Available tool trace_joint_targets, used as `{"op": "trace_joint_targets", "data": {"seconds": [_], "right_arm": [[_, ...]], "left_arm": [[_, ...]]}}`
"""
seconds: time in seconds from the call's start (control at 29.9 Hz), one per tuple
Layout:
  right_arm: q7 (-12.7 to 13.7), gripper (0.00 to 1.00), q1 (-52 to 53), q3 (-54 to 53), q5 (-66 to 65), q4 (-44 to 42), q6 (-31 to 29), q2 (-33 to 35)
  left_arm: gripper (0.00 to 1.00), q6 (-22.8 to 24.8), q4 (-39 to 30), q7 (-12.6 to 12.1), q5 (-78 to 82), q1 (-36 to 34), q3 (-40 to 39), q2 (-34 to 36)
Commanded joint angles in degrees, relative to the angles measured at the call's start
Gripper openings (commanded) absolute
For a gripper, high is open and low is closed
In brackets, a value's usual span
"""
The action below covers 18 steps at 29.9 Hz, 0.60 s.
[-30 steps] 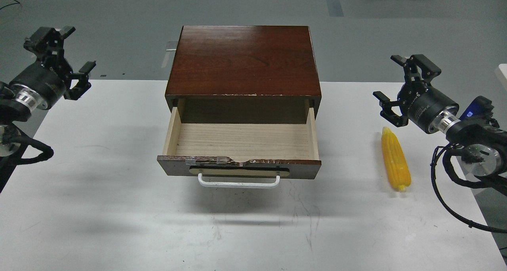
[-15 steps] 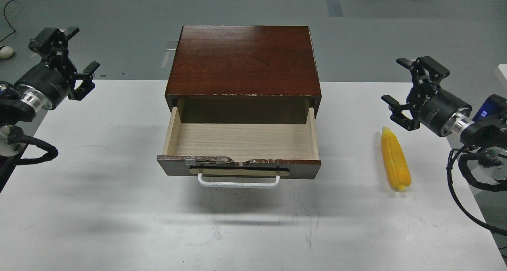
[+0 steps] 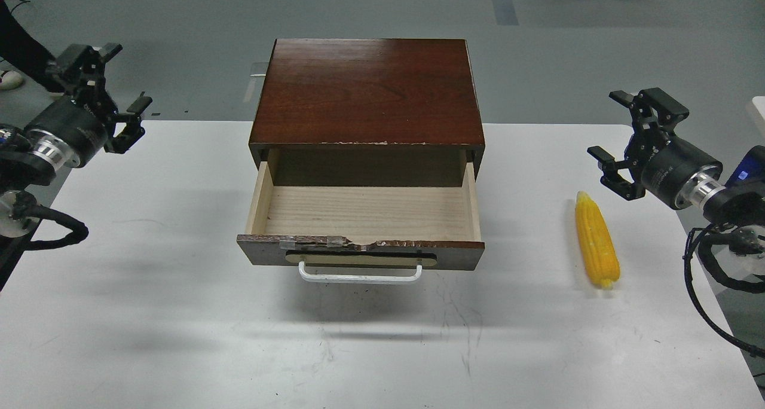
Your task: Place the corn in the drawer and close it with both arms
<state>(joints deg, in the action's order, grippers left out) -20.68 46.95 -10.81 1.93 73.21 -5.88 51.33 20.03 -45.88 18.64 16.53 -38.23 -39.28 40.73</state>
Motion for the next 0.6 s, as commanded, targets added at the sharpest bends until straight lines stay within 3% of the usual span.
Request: {"op": "trace_joint_targets", "data": {"seconds": [0.0,0.5,0.57], "right_arm": [[-0.06,1.0,-0.01,-0.27,0.0,0.0,-0.01,-0.18],[0.46,1.0,-0.28,1.84,-2.27,0.44,-0.28,1.22],[3.17,1.0,0.51,4.73,-13.81,0.26,0.33,4.64]], "left_arm": [[0.98,0.01,0.0,0.0,0.0,0.17,0.0,0.05],[0.98,0.1,0.0,0.0,0.0,0.26,0.0,-0.13],[0.98,0.1,0.0,0.08,0.0,0.26,0.0,-0.04]]}}
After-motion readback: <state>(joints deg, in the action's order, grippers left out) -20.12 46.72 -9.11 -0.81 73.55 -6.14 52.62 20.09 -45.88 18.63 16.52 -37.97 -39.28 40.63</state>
